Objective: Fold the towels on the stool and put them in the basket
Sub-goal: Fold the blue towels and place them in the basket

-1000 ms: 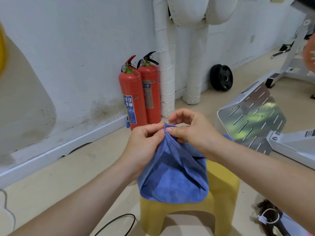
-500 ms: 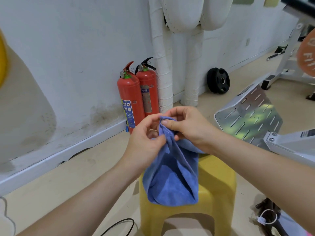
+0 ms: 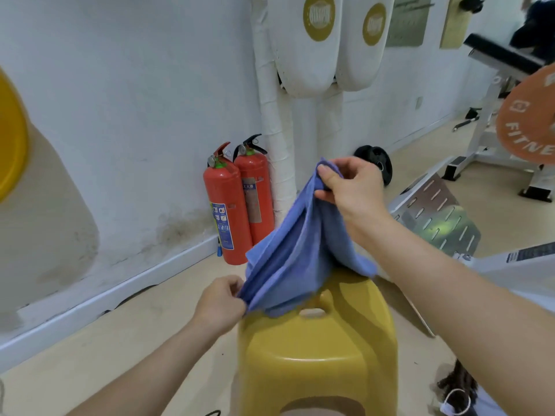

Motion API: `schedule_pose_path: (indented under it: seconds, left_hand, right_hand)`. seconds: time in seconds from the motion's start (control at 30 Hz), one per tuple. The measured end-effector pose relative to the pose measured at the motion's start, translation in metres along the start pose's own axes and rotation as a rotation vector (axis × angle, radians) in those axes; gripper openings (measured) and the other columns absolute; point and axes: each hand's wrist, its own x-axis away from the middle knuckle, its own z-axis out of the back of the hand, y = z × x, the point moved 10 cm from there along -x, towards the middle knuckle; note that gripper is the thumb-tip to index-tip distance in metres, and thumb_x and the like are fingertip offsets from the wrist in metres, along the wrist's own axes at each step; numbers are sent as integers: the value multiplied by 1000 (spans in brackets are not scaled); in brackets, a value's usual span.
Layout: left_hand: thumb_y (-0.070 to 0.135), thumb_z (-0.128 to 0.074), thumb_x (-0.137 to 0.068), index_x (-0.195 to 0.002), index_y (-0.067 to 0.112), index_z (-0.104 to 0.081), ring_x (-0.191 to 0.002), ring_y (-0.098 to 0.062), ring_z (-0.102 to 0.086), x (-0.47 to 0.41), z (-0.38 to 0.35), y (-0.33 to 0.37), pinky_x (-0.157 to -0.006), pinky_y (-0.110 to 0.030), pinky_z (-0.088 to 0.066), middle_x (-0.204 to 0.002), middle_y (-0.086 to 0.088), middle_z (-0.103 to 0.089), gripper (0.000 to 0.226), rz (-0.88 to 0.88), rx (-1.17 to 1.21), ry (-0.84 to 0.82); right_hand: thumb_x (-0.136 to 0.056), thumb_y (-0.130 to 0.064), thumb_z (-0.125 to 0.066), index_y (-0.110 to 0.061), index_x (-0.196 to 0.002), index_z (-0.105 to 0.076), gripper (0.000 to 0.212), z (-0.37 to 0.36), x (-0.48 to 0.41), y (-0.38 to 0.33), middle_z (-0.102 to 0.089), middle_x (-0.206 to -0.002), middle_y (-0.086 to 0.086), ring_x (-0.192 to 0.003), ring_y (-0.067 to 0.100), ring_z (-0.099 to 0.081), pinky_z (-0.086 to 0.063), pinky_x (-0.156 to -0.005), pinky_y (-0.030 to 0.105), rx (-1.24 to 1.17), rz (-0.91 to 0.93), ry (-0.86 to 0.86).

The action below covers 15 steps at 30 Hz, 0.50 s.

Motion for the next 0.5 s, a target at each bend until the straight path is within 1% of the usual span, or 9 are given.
schedule_pose_path:
  seconds: [0.03,0.1,0.17,0.23,0.3,0.37,0.43,0.5]
  left_hand:
    - [1,-53,-62,-56,15,-52,-54,-21,-42,-4,18,-4,-51,-27,-30,-49,5,-48,16,51,57,59]
    - [0,-53,-73,-59,18,-54,-52,-21,-47,-12,59,2,-50,-25,-29,-54,1,-52,23,90,195,193]
    - [-2,-49,-80,-67,17,-53,-45,-17,-51,-13,100,22,-44,-19,-32,-63,-5,-55,23,56,358,298]
    - [-6,-47,-82,-71,16,-51,-38,-11,-50,-8,135,46,-40,-16,-37,-65,-7,-56,25,-20,528,381]
    - [-8,-45,-82,-73,17,-52,-35,-8,-46,-1,160,67,-38,-14,-35,-67,-6,-54,27,-88,686,428]
    - [-9,-42,-83,-73,18,-52,-32,-7,-41,4,176,83,-35,-12,-27,-66,-5,-49,30,-121,827,435]
    - [-8,-40,-83,-73,19,-51,-30,-5,-35,10,189,93,-33,-11,-21,-65,-3,-46,31,-134,878,425]
    - [-6,-39,-82,-72,21,-50,-29,-3,-29,20,205,103,-35,-10,-16,-62,0,-42,31,-156,861,438]
  right_hand:
    - [-90,-8,-63,-11,-83,-61,8,13,-6,-6,-60,-77,2,-65,7,-60,-52,-54,15,0,22,62]
    - [-89,-12,-63,-18,-78,-60,13,33,-14,-13,-59,-77,0,-68,10,-57,-50,-54,17,55,74,163]
    - [-87,-16,-65,-25,-76,-57,16,45,-17,-25,-58,-73,-6,-69,11,-54,-48,-61,22,183,178,228]
    - [-85,-18,-65,-29,-75,-54,18,49,-18,-40,-57,-72,-14,-70,7,-53,-43,-69,20,264,280,243]
    - [-85,-18,-64,-26,-78,-55,13,54,-18,-58,-55,-73,-16,-69,0,-52,-42,-71,16,295,361,258]
    - [-86,-18,-63,-22,-84,-56,8,55,-15,-82,-52,-73,-16,-65,-8,-50,-39,-69,9,301,454,267]
    - [-88,-18,-59,-27,-80,-50,15,48,-8,-105,-47,-71,-14,-58,-11,-46,-35,-64,5,278,524,217]
    - [-90,-19,-56,-31,-76,-44,23,42,0,-123,-42,-69,-12,-55,-9,-43,-34,-62,7,285,560,173]
